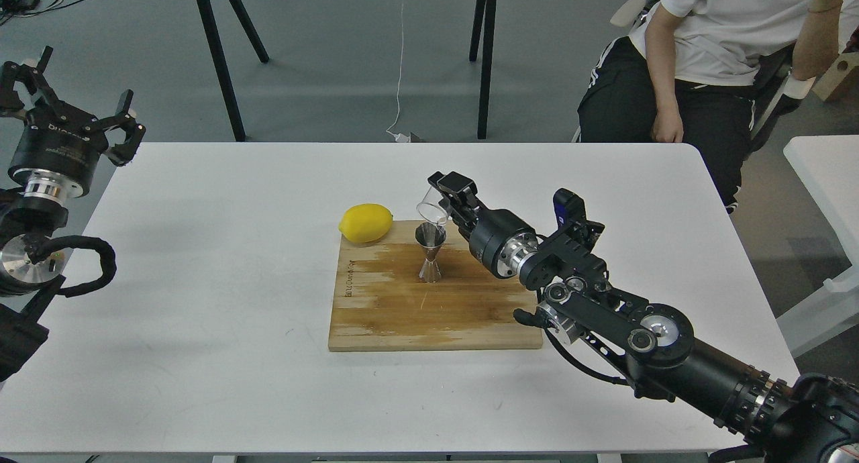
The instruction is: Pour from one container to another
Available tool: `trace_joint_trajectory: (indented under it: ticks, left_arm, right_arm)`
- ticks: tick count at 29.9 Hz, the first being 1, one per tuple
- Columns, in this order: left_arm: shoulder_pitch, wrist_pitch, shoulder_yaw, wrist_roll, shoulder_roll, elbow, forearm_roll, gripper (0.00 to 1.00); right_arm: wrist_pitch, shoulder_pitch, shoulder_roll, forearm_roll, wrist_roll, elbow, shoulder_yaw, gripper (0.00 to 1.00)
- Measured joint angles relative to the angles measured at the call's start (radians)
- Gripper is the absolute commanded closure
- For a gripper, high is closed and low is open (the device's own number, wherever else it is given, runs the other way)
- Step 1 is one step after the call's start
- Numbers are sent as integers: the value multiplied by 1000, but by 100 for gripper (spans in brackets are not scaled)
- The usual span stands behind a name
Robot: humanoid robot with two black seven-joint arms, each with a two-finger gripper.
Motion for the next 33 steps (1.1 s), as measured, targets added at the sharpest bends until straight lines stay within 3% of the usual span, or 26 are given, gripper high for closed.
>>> trace_joint_trajectory:
  ticks: [33]
  left_arm:
    - [0, 0, -1, 0, 2, 0, 0, 0]
  right_arm:
    - [-35, 51, -1, -45, 13, -18, -94, 71]
